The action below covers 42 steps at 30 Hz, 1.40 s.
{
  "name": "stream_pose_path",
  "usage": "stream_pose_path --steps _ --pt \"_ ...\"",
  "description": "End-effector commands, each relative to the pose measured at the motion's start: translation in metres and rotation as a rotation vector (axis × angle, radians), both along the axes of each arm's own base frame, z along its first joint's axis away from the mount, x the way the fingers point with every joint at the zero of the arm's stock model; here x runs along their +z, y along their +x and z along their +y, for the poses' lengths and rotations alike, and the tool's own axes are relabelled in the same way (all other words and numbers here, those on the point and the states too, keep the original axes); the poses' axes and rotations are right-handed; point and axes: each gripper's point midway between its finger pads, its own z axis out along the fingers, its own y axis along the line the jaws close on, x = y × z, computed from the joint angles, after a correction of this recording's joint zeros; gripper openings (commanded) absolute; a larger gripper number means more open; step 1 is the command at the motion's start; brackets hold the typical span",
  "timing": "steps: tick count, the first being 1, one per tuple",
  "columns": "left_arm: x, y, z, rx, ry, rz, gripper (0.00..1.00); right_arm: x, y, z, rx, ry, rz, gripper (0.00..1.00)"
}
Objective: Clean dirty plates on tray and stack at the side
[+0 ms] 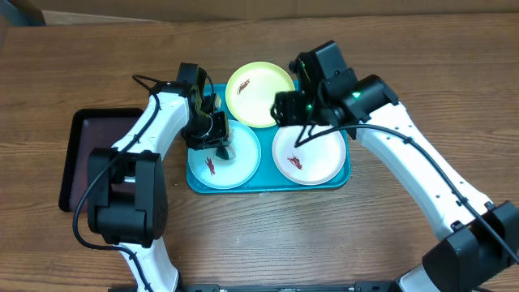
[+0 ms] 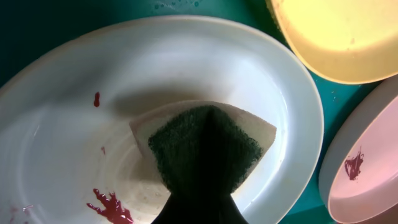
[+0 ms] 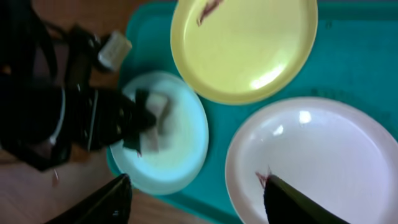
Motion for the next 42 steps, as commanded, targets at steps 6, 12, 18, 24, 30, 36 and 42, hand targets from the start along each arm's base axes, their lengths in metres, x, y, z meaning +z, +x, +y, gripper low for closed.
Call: stream_pose_path --steps 6,12,18,24,30,36,42 --pt "0.001 -0.002 0.001 0.014 -0.004 0.010 0.04 -0.036 0.008 0.033 0.006 -0.015 -0.003 0.86" --pt "0.001 -0.003 0.001 0.014 -0.003 0.015 0.04 -0.083 0.020 0.044 0.004 -0.100 0.003 0.79" --pt "0.001 -0.004 0.001 0.014 -0.002 0.019 0.04 -0.105 0.025 0.051 0.011 -0.103 0.021 0.46" --pt "0.001 -0.004 0.001 0.014 -0.002 0.018 0.04 -0.138 0.014 0.058 0.041 -0.131 0.088 0.47" --pt "0.001 -0.004 0.001 0.014 -0.002 0.019 0.04 -0.156 0.005 0.066 0.067 -0.155 0.115 0.48" --pt "0.001 -0.004 0.001 0.014 -0.002 0.019 0.04 -0.162 0.001 0.066 0.072 -0.169 0.127 0.49" --pt "0.001 -0.005 0.001 0.014 -0.002 0.022 0.04 -0.182 -0.002 0.061 0.071 -0.206 0.159 0.45"
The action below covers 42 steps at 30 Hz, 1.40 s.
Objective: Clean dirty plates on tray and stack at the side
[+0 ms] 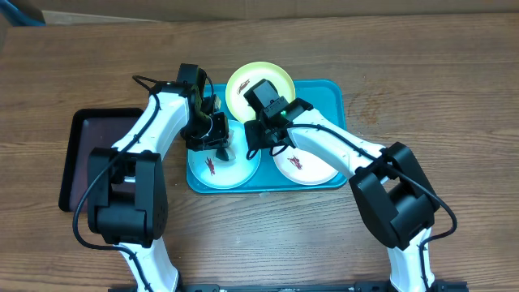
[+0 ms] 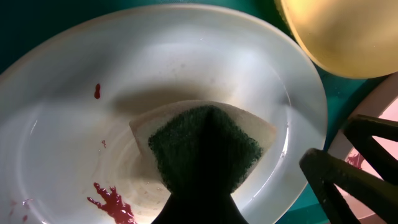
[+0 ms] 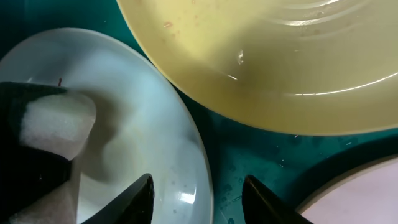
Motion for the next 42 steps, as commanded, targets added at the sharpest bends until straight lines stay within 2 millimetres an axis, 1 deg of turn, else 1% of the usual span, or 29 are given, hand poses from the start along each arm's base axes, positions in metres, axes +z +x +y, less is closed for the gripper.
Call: stream_pose_path --steps 1,4,7,11,13,14,17,19,23,26,30,35,37,39,42 --pt "0.001 -0.002 0.000 0.012 -0.004 0.006 0.04 -0.020 -0.004 -0.005 0.001 -0.036 0.029 0.43" --pt "0.001 -0.002 0.000 0.012 -0.004 0.006 0.04 -0.022 -0.004 -0.005 0.001 -0.039 0.033 0.37" --pt "0.001 -0.002 0.001 0.012 -0.004 0.008 0.04 -0.024 -0.006 -0.007 0.001 -0.043 0.039 0.36" --pt "0.001 -0.003 0.001 0.012 -0.003 0.012 0.04 -0.035 -0.012 -0.011 0.001 -0.054 0.051 0.35" --pt "0.001 -0.003 0.001 0.012 -0.003 0.013 0.04 -0.037 -0.013 -0.012 0.001 -0.055 0.053 0.35" --pt "0.001 -0.003 0.001 0.012 -0.003 0.013 0.04 -0.037 -0.013 -0.012 0.001 -0.055 0.053 0.34" --pt "0.000 -0.004 0.001 0.013 -0.003 0.015 0.04 -0.036 -0.011 -0.011 0.000 -0.048 0.045 0.21" --pt "-0.002 -0.006 0.001 0.013 -0.003 0.021 0.04 -0.035 -0.011 -0.010 0.001 -0.046 0.042 0.15" --pt "-0.009 -0.014 0.001 0.012 -0.002 0.042 0.04 -0.035 -0.010 -0.010 0.001 -0.044 0.039 0.12" --pt "-0.014 -0.019 -0.001 0.006 -0.006 0.054 0.04 -0.035 -0.010 -0.010 0.000 -0.043 0.039 0.06" --pt "-0.019 -0.023 -0.010 -0.003 -0.022 0.054 0.04 -0.035 -0.010 -0.010 -0.003 -0.043 0.040 0.04" --pt "-0.020 -0.014 -0.020 -0.025 -0.033 0.004 0.04 -0.035 -0.010 -0.010 -0.007 -0.042 0.042 0.04" --pt "-0.021 -0.010 -0.019 -0.023 -0.017 -0.017 0.04 -0.035 -0.010 -0.010 -0.014 -0.040 0.044 0.04" --pt "-0.024 -0.006 -0.013 0.009 0.017 -0.025 0.04 -0.035 -0.009 -0.010 -0.029 -0.038 0.048 0.04" --pt "-0.032 -0.007 -0.006 0.040 0.058 -0.027 0.04 -0.035 -0.009 -0.010 -0.036 -0.035 0.050 0.04"
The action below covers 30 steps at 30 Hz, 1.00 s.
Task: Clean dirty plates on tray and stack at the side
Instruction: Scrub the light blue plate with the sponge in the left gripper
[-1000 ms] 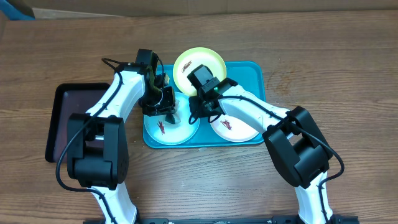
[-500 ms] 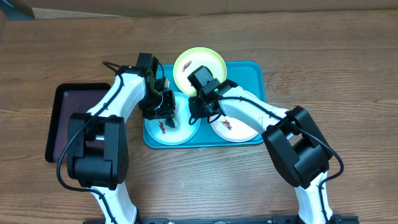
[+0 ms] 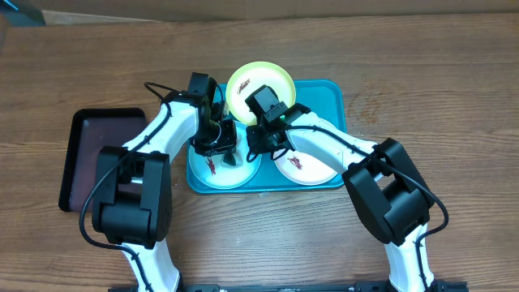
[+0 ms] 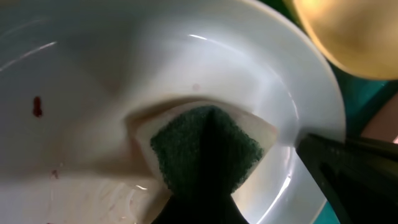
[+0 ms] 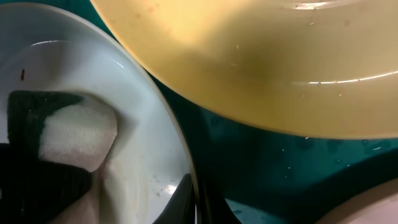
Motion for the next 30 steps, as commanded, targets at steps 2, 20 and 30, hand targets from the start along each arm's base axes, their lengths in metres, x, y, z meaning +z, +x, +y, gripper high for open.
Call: stream_pose_path --steps 2,20,30 --pt "-0.017 -0.008 0.013 0.055 0.074 0.013 0.04 -0.011 -0.004 -0.009 -0.027 -0.030 0.022 0.04" --pt "-0.030 -0.034 0.115 0.137 0.644 0.031 0.04 -0.011 -0.004 -0.009 -0.028 -0.031 0.022 0.04" --pt "0.011 0.003 0.093 0.146 0.541 -0.014 0.04 -0.011 -0.004 -0.009 -0.027 -0.031 0.022 0.04"
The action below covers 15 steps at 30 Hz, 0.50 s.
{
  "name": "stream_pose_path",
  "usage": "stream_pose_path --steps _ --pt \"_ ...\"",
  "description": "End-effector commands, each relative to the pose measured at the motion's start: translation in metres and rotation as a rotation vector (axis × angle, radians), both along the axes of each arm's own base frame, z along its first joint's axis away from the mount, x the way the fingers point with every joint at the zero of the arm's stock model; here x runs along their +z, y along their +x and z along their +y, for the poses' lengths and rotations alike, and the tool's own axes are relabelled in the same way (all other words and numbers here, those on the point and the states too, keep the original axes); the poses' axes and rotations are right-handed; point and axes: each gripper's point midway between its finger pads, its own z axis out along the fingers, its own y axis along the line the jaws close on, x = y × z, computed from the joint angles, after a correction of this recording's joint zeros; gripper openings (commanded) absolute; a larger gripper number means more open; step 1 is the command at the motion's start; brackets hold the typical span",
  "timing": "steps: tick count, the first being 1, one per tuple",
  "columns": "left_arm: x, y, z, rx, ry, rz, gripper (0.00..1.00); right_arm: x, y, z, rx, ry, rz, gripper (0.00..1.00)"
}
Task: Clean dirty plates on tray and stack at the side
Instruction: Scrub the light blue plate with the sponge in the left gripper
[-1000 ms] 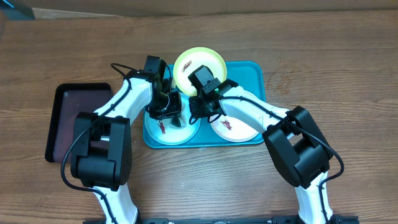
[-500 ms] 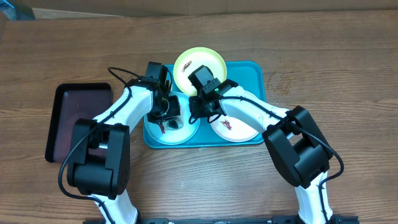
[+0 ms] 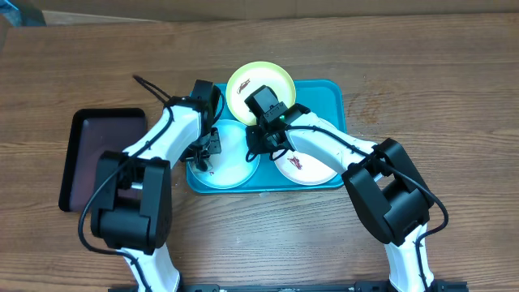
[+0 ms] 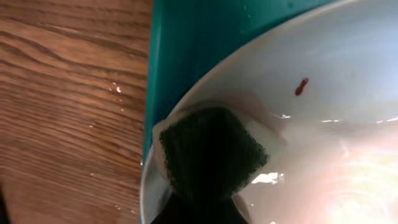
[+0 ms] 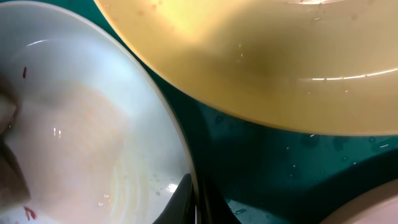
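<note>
A pale blue-white plate lies at the front left of the teal tray. My left gripper is shut on a green-faced sponge and presses it on the plate's left edge, next to the tray wall. A small red spot shows on the plate beyond the sponge. My right gripper is shut on that plate's right rim, one finger inside and one outside. A yellow plate with a red stain sits at the back, and a pink-white plate with a red stain at the front right.
A dark rectangular tray lies on the wooden table left of the teal tray. The yellow plate's rim overhangs close to my right gripper. Both arms meet over the teal tray's left half.
The sponge in my left gripper has gone from the plate's middle-right to its left edge. It no longer shows in the right wrist view. My right gripper still pinches the rim.
At first my left gripper held the sponge on the pale plate while my right gripper hung open above the tray. Then the right gripper stood open at the plate's right rim, then shut on it. The sponge has since crossed to the left edge.
</note>
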Motion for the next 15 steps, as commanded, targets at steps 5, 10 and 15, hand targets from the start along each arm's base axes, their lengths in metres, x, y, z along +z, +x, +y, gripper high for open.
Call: stream_pose_path --steps 5,10,15 --pt "0.014 0.025 -0.044 -0.045 -0.270 -0.030 0.04 -0.011 -0.004 -0.010 -0.019 -0.038 0.015 0.04" --pt "0.010 0.024 -0.066 -0.095 -0.397 -0.029 0.04 -0.011 -0.004 -0.010 -0.019 -0.038 0.014 0.04" --pt "-0.002 0.013 -0.065 -0.090 -0.400 -0.005 0.04 -0.011 -0.003 -0.009 -0.019 -0.035 0.011 0.04"
